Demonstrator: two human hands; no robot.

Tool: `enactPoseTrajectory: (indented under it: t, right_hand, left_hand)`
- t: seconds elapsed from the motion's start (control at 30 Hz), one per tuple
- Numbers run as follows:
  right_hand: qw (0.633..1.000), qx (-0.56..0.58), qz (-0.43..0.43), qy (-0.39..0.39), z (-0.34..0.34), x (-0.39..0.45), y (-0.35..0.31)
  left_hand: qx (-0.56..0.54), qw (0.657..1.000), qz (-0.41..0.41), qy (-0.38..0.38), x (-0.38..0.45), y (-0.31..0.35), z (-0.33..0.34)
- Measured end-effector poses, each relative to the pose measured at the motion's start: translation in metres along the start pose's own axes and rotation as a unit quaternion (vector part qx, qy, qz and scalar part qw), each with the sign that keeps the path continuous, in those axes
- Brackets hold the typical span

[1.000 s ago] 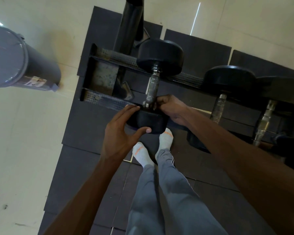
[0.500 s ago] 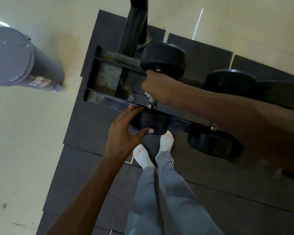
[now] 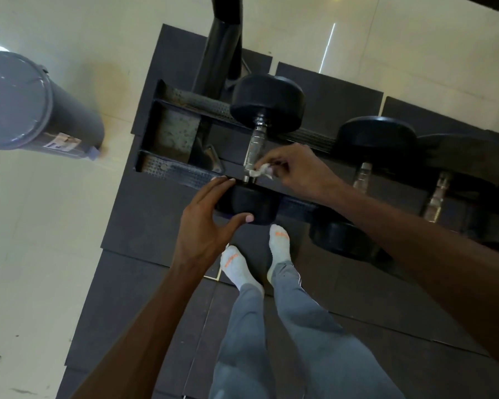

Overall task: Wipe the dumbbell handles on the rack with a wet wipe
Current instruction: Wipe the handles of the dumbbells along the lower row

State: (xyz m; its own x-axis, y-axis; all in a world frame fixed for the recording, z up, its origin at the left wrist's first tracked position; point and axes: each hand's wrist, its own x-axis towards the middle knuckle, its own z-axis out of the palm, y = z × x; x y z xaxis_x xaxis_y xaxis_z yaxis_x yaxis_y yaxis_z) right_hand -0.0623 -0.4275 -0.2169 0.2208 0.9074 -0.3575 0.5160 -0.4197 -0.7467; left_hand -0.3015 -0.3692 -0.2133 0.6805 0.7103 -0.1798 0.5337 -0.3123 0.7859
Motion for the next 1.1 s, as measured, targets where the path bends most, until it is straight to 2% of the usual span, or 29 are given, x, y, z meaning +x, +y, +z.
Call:
enactPoseTrajectory:
  t: [0.13, 0.3, 0.37, 0.47, 0.57, 0.67, 0.77, 0.87, 1.0, 1.1]
  right_hand:
    - [0.985, 0.127, 0.081, 0.086, -0.007, -0.026, 0.018]
    - [0.976, 0.160, 0.083, 0.119, -0.018, -0.070, 0.031]
    - [0.981, 0.135, 0.080, 0.117, -0.027, -0.087, 0.048]
    - [0.978, 0.132, 0.084, 0.139, -0.046, -0.113, 0.076]
    - [0.976, 0.123, 0.088, 0.158, -0.066, -0.131, 0.099]
    - [0.983, 0.046, 0.057, 0.168, -0.081, -0.146, 0.116]
    - [0.991, -0.018, -0.028, 0.127, -0.081, -0.151, 0.127]
    - [0.988, -0.110, -0.106, 0.010, -0.076, -0.152, 0.136]
    - [0.964, -0.194, -0.158, -0.088, -0.073, -0.153, 0.145]
    - [0.932, -0.247, -0.213, -0.160, -0.081, -0.141, 0.144]
  left_hand:
    - [0.042, 0.999, -0.004, 0.005, -0.003, 0.017, -0.001]
    - [0.050, 0.996, 0.042, 0.062, -0.004, 0.065, 0.032]
    - [0.035, 0.997, 0.059, 0.028, -0.002, 0.079, 0.060]
    - [-0.008, 0.998, 0.041, -0.051, -0.004, 0.094, 0.107]
    - [-0.035, 0.996, 0.015, -0.086, -0.007, 0.105, 0.144]
    - [-0.006, 0.995, 0.003, -0.097, -0.014, 0.115, 0.167]
    - [0.025, 0.995, -0.003, -0.101, -0.025, 0.119, 0.175]
    - [0.030, 0.997, -0.003, -0.076, -0.034, 0.119, 0.179]
    - [0.014, 0.999, -0.004, -0.033, -0.042, 0.123, 0.183]
    - [-0.003, 1.000, -0.005, -0.014, -0.046, 0.123, 0.185]
